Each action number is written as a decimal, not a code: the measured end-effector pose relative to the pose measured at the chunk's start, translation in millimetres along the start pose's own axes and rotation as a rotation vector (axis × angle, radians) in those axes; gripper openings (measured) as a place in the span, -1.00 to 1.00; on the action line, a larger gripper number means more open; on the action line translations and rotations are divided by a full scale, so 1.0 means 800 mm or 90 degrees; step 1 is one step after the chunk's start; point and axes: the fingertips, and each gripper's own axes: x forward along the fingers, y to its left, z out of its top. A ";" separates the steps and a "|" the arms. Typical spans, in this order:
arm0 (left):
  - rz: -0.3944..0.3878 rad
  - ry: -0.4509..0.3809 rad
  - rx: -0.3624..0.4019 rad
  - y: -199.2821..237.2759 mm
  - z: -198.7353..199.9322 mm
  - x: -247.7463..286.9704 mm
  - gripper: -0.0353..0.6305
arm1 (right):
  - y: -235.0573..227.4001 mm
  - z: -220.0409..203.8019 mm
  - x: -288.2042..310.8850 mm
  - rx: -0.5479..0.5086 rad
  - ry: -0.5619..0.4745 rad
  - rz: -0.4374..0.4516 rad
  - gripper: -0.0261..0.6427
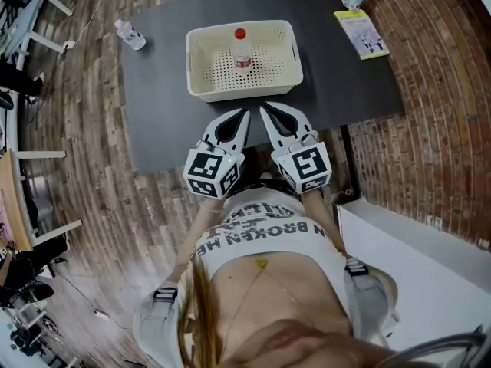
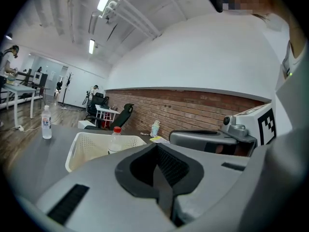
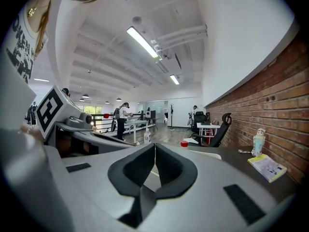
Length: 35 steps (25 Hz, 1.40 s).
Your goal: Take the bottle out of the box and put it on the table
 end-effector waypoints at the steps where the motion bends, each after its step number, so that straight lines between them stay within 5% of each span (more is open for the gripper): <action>1: -0.007 0.001 0.002 0.007 0.004 0.004 -0.88 | -0.003 0.002 0.009 -0.001 0.000 -0.006 -0.89; 17: -0.062 0.010 -0.004 0.115 0.028 0.030 -0.88 | -0.012 0.010 0.123 -0.002 0.019 -0.060 -0.89; 35: 0.048 -0.011 -0.025 0.154 0.057 0.072 -0.88 | -0.061 0.024 0.172 -0.023 0.031 0.034 -0.89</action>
